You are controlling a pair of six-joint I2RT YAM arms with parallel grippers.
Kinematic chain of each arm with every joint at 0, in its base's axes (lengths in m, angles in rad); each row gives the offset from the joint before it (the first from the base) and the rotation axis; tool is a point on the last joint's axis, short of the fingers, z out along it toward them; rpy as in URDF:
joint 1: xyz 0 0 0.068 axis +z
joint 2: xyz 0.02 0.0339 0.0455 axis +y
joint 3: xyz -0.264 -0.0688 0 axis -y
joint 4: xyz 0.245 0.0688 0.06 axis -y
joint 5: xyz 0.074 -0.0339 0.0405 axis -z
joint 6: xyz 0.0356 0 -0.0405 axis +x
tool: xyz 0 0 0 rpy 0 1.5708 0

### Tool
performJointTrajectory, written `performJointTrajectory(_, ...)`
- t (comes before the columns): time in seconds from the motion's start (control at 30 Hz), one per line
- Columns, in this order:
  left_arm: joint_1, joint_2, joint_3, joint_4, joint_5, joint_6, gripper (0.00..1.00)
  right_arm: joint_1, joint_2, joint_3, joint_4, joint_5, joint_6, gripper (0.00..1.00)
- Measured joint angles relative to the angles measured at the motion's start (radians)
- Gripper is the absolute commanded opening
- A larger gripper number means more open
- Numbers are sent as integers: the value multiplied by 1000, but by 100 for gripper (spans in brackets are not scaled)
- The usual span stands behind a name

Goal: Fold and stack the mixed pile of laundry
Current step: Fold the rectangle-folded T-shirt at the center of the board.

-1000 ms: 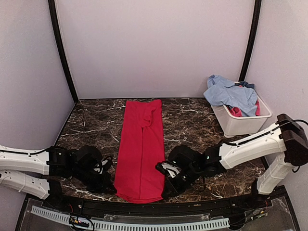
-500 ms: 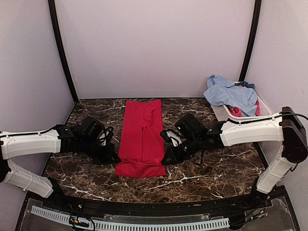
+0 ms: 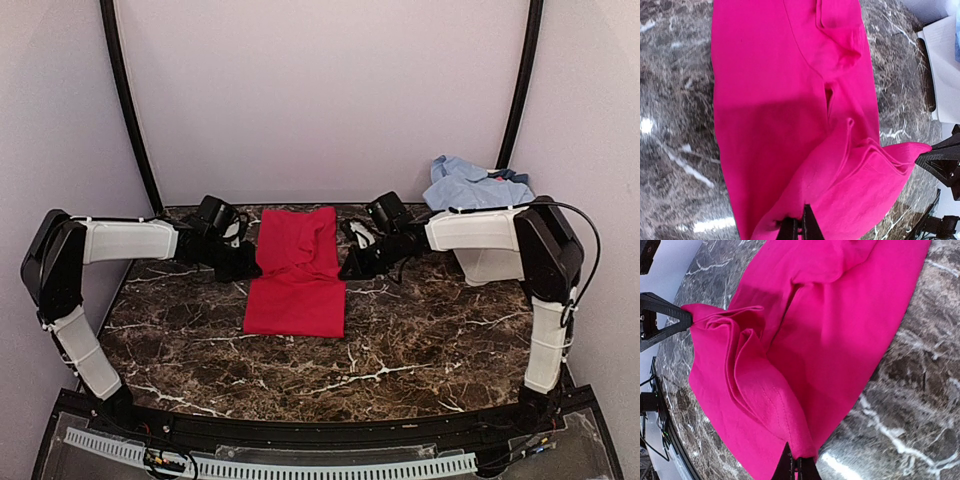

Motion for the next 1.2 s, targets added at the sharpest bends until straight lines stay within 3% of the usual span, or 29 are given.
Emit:
performJointTrajectory(0.37,82,174,108,58,10,34,0,-76,183,198,-11,-47,-66,0)
performJointTrajectory(0.83,109,203,145,75,4,34,0,-91,287,332,-24,-76,-76,0)
performJointTrajectory(0.9,114,214,155,74,4,39,4,-97,304,348,-26,-77,-76,6)
performJointTrajectory(0.97,124,234,171,75,8,45,25,-101,326,368,-32,-77,-81,15)
performJointTrajectory(1.03,138,262,189,76,22,51,39,-106,343,384,-38,-77,-74,41)
performJointTrajectory(1.07,150,279,198,75,34,49,43,-109,348,386,-43,-77,-77,48)
performJointTrajectory(1.1,156,288,203,72,37,55,50,-111,348,386,-53,-78,-77,53)
performJointTrajectory(1.2,172,294,207,54,30,64,56,-119,341,384,-55,-72,-79,61)
